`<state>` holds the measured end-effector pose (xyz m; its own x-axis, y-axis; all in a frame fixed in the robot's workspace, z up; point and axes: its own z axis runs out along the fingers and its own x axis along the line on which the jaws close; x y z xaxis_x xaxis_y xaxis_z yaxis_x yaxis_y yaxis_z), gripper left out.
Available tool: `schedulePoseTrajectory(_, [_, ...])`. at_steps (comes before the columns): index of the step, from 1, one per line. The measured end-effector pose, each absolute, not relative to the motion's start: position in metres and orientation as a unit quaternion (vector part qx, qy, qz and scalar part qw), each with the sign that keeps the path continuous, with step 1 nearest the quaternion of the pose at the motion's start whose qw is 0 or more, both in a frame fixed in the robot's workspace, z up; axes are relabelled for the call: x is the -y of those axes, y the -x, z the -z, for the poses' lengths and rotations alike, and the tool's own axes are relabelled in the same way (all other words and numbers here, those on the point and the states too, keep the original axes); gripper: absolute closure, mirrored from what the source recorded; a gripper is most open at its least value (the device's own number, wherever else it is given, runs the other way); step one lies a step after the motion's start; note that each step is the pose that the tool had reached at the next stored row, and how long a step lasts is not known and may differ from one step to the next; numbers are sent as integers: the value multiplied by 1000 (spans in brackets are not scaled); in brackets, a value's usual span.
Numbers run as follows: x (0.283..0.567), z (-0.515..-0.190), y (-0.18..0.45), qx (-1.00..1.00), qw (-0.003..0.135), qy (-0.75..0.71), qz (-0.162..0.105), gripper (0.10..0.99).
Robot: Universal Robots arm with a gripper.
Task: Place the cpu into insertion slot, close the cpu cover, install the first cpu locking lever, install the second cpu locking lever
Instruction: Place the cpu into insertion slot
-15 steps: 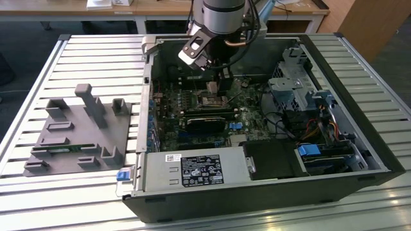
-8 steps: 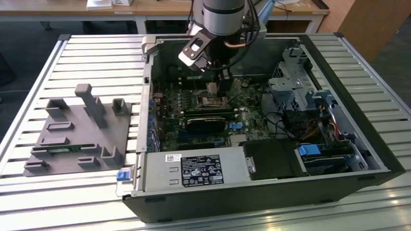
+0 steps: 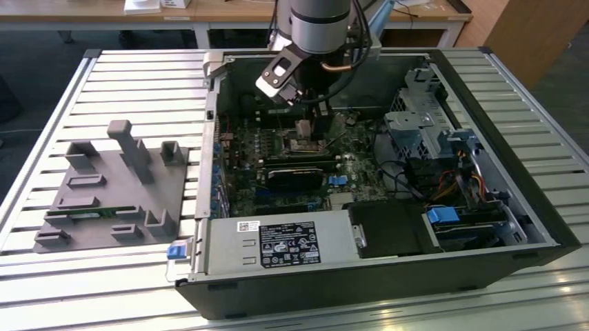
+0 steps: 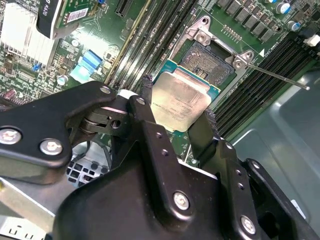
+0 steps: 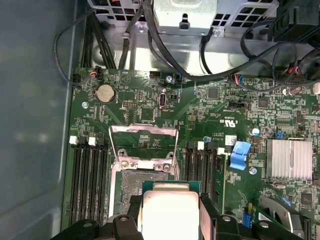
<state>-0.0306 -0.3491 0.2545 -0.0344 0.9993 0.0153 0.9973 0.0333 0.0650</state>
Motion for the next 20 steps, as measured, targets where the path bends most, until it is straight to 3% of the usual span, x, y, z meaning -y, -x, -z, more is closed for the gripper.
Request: schedulePoseTrajectory(20, [349,-247,31,-719,16,-695,-28,549])
